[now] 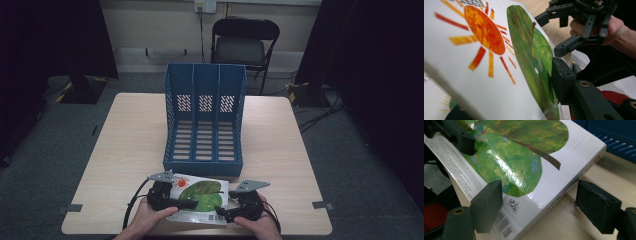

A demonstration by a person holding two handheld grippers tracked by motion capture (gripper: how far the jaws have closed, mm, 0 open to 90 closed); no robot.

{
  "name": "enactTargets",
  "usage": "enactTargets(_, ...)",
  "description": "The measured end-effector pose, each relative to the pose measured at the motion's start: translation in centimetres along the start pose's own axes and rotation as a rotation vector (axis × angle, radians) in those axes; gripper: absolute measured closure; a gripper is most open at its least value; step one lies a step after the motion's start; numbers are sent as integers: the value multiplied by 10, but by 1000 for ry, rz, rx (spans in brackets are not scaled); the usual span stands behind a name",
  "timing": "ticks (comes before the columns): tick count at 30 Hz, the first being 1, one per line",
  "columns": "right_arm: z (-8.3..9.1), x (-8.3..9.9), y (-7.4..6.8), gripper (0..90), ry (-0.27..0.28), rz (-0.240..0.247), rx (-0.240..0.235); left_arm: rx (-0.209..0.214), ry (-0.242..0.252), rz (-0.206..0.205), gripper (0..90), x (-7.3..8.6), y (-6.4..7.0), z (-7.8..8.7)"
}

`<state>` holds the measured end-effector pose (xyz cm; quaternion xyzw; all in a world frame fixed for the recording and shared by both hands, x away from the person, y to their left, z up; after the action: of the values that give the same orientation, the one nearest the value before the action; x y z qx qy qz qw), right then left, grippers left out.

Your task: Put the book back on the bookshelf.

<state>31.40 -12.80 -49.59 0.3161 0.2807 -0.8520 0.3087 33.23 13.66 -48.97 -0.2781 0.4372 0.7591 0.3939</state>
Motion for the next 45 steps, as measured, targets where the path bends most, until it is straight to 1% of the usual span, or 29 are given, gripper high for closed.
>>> enactTargets(1, 0, 0, 3, 215, 4, -12, -16, -5, 6, -7, 682, 0, 1, 0)
enactTargets(2, 0, 0, 3, 215, 4, -12, -16, -7, 3, -23, 682, 0, 2, 0)
enactTargets(3, 0, -1, 8, 187, 6, -48, -39, 2, 3, -31, 690, 0, 4, -1)
enactTargets(4, 0, -1, 8, 187, 6, -48, -39, 5, -3, -43, 690, -1, 5, -1)
enactTargets(5, -2, -1, 11, 149, -5, -72, -63, -6, -3, -74, 694, -1, 8, -1)
enactTargets(6, -2, -1, 12, 145, -8, -85, -69, 8, -3, -81, 702, -1, 12, 0)
enactTargets(7, -2, -1, 12, 145, -8, -85, -69, 8, -3, -81, 705, -1, 12, 0)
enactTargets(8, 0, -1, 13, 238, -7, -83, -119, 2, -7, -97, 707, -1, 15, 0)
enactTargets(10, 2, -1, 11, 301, 7, -61, -136, -1, -13, -101, 707, -2, 16, 0)
enactTargets(13, 4, -1, 10, 319, 16, -52, -135, -1, -10, -107, 709, -2, 16, 0)
enactTargets(14, 5, -1, 10, 336, 19, -54, -136, -7, -15, -118, 710, -2, 17, 1)
enactTargets(15, 5, -1, 10, 336, 19, -54, -136, -7, -15, -118, 710, -2, 17, 1)
enactTargets(17, 9, -1, 13, 392, 32, -79, -150, -8, -17, -122, 711, -3, 18, 1)
enactTargets(19, 10, -1, 14, 407, 33, -80, -157, -10, -17, -122, 712, -3, 18, 1)
enactTargets(20, 12, -1, 16, 434, 41, -82, -163, -10, -17, -118, 712, -3, 18, 1)
enactTargets(23, 15, -1, 16, 458, 49, -75, -159, -23, -12, -119, 712, -4, 18, 1)
enactTargets(24, 16, -1, 16, 477, 62, -74, -155, -30, -2, -116, 712, -4, 17, 1)
enactTargets(25, 20, -2, 17, 527, 87, -76, -152, -35, -5, -114, 709, -4, 17, 2)
enactTargets(27, 23, -3, 18, 560, 111, -80, -159, -44, 0, -112, 698, -4, 15, 3)
enactTargets(28, 24, -3, 17, 566, 115, -73, -156, -57, -7, -112, 691, -4, 14, 4)
enactTargets(30, 25, -4, 17, 567, 114, -63, -150, -59, 0, -106, 689, -4, 14, 3)
enactTargets(31, 25, -4, 16, 568, 114, -53, -147, -59, 0, -112, 689, -4, 14, 3)
enactTargets(36, 31, -3, 15, 622, 132, -30, -163, -79, -4, -109, 665, -4, 12, 5)
enactTargets(37, 35, -2, 13, 647, 141, -12, -173, -79, -3, -106, 658, -4, 11, 5)
enactTargets(40, 38, -1, 10, 641, 137, 20, -175, -83, -13, -122, 645, -3, 11, 6)
enactTargets(41, 39, -1, 9, 638, 130, 35, -184, -83, -13, -122, 634, -3, 11, 6)
enactTargets(42, 40, -1, 9, 638, 123, 49, -199, -77, -9, -137, 618, -3, 12, 6)
enactTargets(43, 40, -1, 9, 638, 123, 49, -199, -77, -9, -137, 610, -3, 12, 6)
enactTargets(45, 42, 1, 8, 625, 106, 80, -237, -71, -12, -137, 610, -3, 10, 7)
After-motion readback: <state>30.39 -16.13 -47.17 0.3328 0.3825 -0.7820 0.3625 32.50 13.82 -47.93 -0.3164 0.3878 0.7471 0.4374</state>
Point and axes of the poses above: each handheld gripper's, and its own axes: z roughly backward along the jaws, x roughly out of its underside, y roughly to its right, the point moved 2 cm from there along -z, roughly forward along the jaws, and after that the axes turned 3 degrees about -z, right-handed, at the moved point
